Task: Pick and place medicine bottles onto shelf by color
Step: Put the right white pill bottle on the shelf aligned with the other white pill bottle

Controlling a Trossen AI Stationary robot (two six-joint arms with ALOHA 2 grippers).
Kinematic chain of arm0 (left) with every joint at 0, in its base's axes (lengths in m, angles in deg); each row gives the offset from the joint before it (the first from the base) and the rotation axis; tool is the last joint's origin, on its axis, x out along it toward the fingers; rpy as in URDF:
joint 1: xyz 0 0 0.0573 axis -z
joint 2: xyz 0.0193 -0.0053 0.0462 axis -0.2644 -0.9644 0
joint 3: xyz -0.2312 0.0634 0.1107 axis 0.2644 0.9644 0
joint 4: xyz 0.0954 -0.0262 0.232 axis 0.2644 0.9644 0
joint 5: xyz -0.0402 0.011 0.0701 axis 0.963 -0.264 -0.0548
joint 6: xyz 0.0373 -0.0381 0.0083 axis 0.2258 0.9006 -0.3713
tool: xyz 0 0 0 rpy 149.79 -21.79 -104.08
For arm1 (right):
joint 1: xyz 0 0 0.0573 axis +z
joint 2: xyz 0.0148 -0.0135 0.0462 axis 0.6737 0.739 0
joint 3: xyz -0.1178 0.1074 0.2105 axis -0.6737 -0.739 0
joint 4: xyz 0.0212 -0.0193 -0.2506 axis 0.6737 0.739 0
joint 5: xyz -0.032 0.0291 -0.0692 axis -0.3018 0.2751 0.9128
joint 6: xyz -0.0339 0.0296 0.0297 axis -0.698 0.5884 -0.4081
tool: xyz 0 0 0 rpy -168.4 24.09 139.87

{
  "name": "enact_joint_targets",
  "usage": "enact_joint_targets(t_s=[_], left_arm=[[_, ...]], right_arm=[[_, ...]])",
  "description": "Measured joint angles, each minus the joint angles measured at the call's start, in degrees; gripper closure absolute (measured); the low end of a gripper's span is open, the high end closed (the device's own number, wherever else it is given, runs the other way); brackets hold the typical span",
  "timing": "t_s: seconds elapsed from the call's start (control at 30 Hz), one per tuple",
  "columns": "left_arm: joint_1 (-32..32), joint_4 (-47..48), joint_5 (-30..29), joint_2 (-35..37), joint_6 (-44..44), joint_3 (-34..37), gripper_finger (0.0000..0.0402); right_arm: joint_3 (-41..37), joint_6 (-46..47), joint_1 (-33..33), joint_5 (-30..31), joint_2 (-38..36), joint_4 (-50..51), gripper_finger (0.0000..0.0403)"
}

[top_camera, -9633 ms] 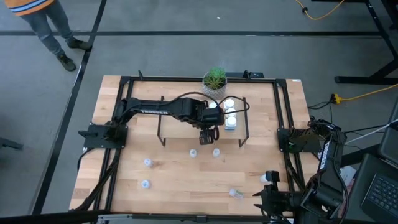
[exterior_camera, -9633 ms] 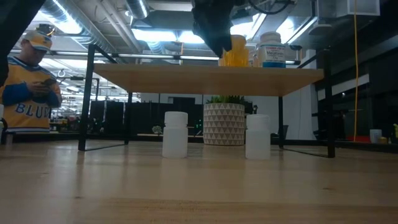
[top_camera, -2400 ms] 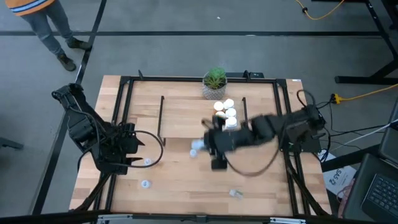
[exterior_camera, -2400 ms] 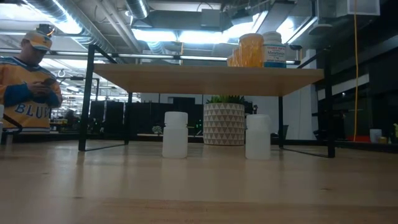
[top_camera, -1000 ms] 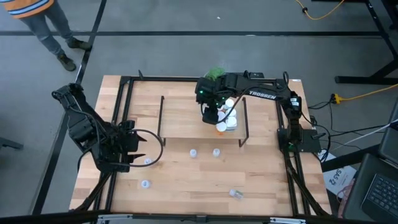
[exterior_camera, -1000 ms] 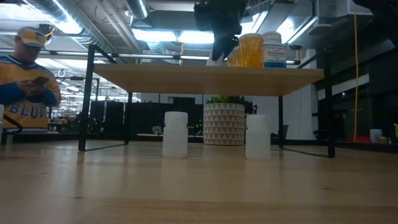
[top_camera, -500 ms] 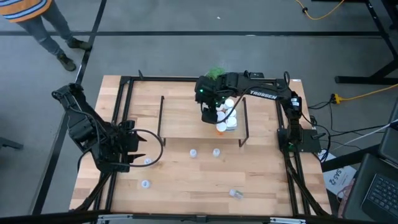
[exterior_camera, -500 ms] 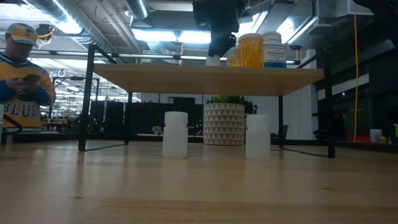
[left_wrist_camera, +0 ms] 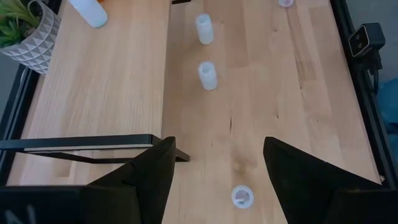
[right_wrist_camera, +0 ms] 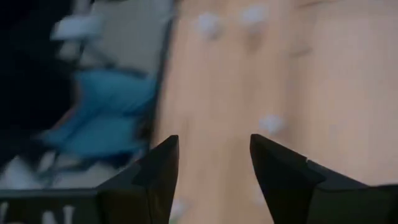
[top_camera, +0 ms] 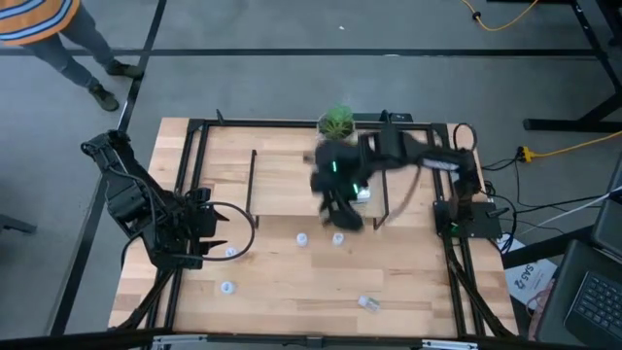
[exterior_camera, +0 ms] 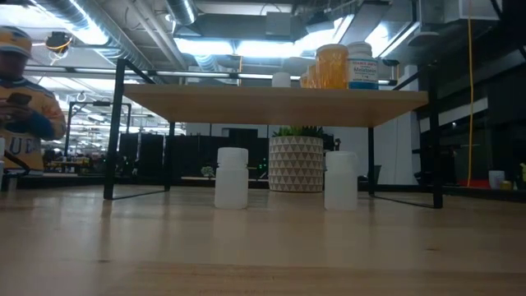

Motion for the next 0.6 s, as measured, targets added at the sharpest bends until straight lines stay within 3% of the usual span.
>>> enact_joint_targets(t_s=[0.17, 0.43, 0.6], left_arm=[[0.0, 0.0, 0.0, 0.0, 0.1, 0.0, 0.0164], [0.0, 0.0, 0.0, 0.0, 0.3, 0.0, 0.0164], [0.0, -0.1, 0.0, 0.0, 0.4, 0.0, 0.0164]], right_arm=[[-0.1, 9.4, 11.7, 6.8, 0.6, 4.9, 0.0224], [-0.1, 23.9, 25.9, 34.0, 5.0, 5.1, 0.0224], [-0.1, 34.7, 28.0, 38.3, 10.3, 5.2, 0.019]])
